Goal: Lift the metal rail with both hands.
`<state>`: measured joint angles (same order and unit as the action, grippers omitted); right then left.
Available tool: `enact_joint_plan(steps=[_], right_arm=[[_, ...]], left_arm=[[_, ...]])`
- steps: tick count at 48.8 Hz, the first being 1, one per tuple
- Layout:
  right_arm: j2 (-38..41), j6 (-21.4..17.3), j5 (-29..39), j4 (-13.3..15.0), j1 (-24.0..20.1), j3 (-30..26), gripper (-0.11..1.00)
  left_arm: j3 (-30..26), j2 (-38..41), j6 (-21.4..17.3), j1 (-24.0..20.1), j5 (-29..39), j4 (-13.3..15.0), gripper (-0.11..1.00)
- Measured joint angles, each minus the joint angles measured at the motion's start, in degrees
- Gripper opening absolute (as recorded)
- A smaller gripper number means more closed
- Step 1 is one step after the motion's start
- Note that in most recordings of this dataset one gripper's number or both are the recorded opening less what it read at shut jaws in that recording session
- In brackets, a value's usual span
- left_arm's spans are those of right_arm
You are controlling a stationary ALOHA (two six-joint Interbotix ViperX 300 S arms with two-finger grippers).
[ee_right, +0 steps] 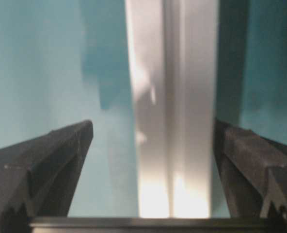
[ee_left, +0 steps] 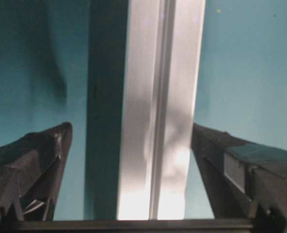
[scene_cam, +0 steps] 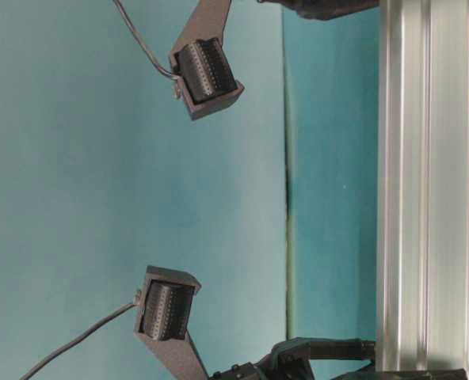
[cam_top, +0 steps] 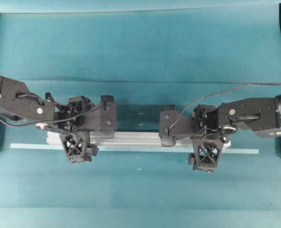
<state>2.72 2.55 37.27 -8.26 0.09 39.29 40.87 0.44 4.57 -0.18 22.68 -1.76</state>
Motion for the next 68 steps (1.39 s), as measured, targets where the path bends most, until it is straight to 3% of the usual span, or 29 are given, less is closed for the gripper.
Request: enact_joint_plan(steps=[13, 39, 68], right_arm=[[-1.85, -0.09, 0.97, 2.11, 2.9, 0.0, 0.98], [-16.7, -0.7, -0.97, 3.08, 4.57, 0.0, 0.98], [-31.46, -0.7, -15.03, 3.16, 5.19, 6.94, 0.98]], left_arm=[[0.0, -3.16, -0.35, 0.0, 0.0, 0.0, 0.96], [2.46, -16.7, -0.44, 0.0, 0.18, 0.09, 0.95], [5.63, -29.44, -2.72, -0.79, -1.58, 0.0, 0.95]])
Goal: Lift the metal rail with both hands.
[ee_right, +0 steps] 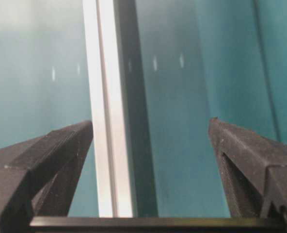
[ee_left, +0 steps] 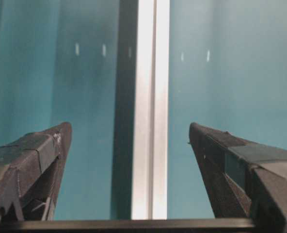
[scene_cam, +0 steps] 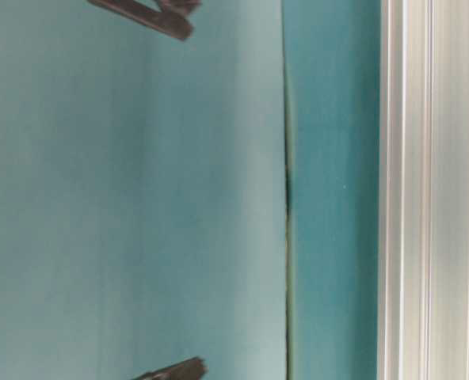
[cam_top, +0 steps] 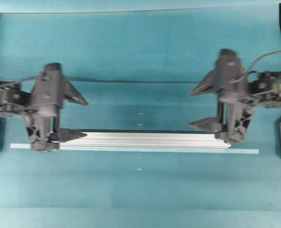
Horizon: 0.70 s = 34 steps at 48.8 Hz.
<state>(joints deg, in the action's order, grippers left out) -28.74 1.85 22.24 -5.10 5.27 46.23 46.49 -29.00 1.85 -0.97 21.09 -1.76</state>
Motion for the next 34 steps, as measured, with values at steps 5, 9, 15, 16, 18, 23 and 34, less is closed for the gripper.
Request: enact_joint_plan(steps=[5, 9, 15, 16, 18, 23, 34], right_arm=[[-3.25, 0.09, -3.16, -0.09, 0.0, 1.93, 0.98], [-5.98, 0.0, -4.66, -0.09, 0.0, 3.34, 0.98], [-9.49, 0.09, -5.19, -0.09, 0.09, 4.83, 0.98], [-10.02, 0.09, -5.27, -0.09, 0.09, 5.1, 0.98], [-10.99, 0.09, -5.27, 0.0, 0.09, 5.36, 0.98], [-13.54, 0.09, -5.27, -0.09, 0.18, 6.15, 0.98], [-18.02, 0.0, -5.54, 0.0, 0.18, 7.56, 0.98]], left_arm=[[1.76, -2.72, -0.09, -0.09, -2.46, 0.09, 0.95], [2.9, -4.92, -0.09, -0.35, -4.66, 0.09, 0.95], [4.57, -8.61, -0.09, -0.62, -7.21, 0.09, 0.95], [4.92, -9.4, -0.09, -0.7, -7.56, 0.09, 0.95], [5.27, -10.63, -0.09, -0.79, -7.91, 0.09, 0.95], [5.98, -13.36, 0.0, -0.97, -8.35, 0.09, 0.95], [7.12, -19.16, 0.35, -1.67, -8.44, 0.09, 0.95]])
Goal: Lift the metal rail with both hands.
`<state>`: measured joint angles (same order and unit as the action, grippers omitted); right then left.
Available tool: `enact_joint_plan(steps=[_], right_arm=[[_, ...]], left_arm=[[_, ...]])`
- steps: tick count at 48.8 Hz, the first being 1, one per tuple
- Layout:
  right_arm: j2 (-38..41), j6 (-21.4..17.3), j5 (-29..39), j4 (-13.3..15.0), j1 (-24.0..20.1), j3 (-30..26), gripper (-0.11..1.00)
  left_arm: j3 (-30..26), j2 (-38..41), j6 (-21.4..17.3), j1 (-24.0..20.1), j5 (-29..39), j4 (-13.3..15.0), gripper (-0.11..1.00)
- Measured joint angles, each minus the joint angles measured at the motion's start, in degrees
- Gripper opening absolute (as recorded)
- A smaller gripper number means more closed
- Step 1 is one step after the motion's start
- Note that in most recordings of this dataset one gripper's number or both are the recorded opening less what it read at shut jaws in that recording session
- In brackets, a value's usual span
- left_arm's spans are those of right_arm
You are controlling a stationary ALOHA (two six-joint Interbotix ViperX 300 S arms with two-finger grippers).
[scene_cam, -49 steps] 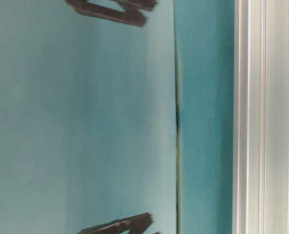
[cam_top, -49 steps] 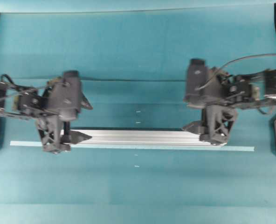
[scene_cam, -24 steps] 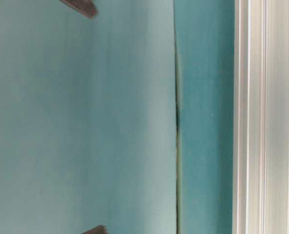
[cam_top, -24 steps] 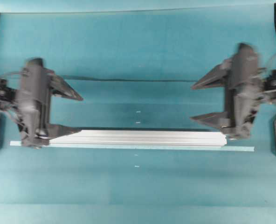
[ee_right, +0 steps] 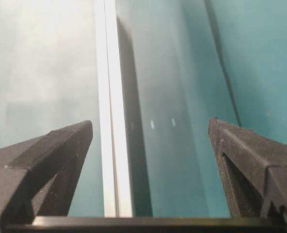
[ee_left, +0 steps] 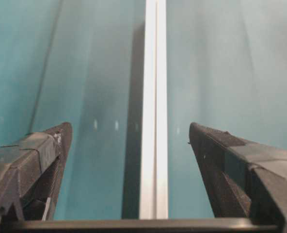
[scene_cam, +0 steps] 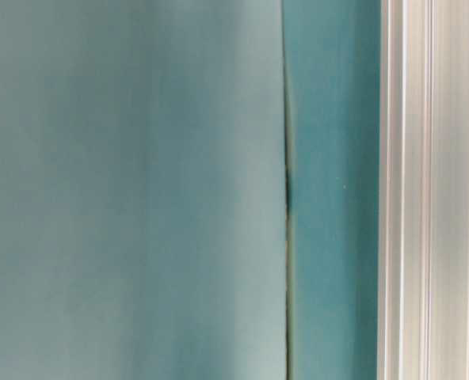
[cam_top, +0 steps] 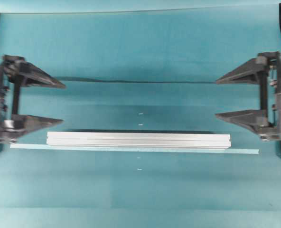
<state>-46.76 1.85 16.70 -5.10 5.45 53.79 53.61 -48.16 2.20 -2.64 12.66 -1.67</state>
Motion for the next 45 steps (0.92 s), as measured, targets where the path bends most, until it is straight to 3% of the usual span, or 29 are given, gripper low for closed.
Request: enact_joint_plan(steps=[17, 45], right_arm=[[-5.27, 0.0, -0.79, 0.0, 0.0, 2.2, 0.98], [-6.24, 0.0, -1.85, 0.0, 0.0, 3.08, 0.98]], left_arm=[[0.79, -5.63, 0.18, -0.35, 0.0, -0.09, 0.95], [0.97, -5.63, 0.35, -0.35, -0.09, 0.0, 0.95]])
